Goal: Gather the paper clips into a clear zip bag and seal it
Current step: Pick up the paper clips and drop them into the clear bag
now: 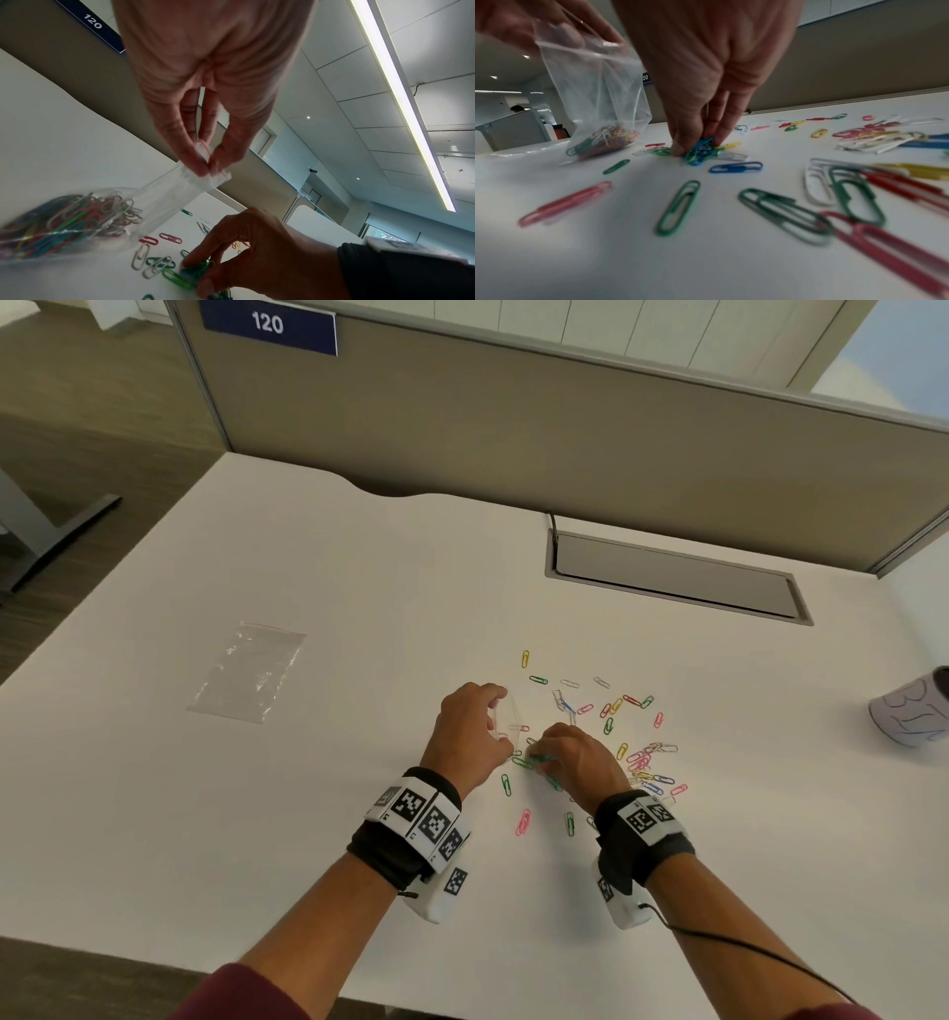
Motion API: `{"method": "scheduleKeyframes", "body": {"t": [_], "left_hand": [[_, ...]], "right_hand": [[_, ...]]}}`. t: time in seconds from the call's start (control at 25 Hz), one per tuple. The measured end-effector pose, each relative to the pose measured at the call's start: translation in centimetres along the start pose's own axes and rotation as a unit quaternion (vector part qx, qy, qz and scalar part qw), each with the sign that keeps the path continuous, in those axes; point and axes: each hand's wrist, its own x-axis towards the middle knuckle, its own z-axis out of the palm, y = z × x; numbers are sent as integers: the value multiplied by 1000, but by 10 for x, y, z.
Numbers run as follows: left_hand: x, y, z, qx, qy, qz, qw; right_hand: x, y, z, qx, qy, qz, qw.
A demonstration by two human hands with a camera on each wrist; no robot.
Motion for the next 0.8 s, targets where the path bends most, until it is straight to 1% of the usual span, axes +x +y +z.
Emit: {"method": "scheduleKeyframes", "body": {"t": [0.16,0.24,0.32,0.36,0.44,0.48,0.52,0.6,0.64,0.68,0.72,0.76,0.8], "left_hand": [[-2,0,2,1,-7,-3,1000],[-3,1,4,0,-13,-2,1000],[-4,1,5,-1,-16,-3,1000],[-4,1,5,-1,-16,-4,1000],[-4,2,6,-2,-16,-4,1000],[-4,2,6,-2,-16,-5,1000],[-4,3,7,-2,-17,-6,1000],[-4,4,8,-2,-18,-4,1000],[-4,5,10,-2,-20,-3,1000],[-4,7,11,-3,-21,-3,1000],[-4,8,13,-5,-21,-5,1000],[-4,9,14,-8,-21,-5,1000],[-3,11,14,-10,-22,-4,1000]], "right_hand": [[1,-5,0,23,5,43,999],[3,-3,3,45,23,73,996],[0,0,4,110,56,120,985],[-2,2,4,161,70,150,973],[-9,2,-1,278,93,201,935],[-12,0,-7,344,107,213,908],[-15,-4,-14,415,121,214,876],[-17,-15,-33,536,128,188,813],[-16,-22,-42,569,120,172,795],[-14,-28,-51,577,106,159,794],[-11,-34,-57,560,89,151,809],[-8,-39,-62,518,73,149,839],[-4,-44,-64,452,61,151,877]]}}
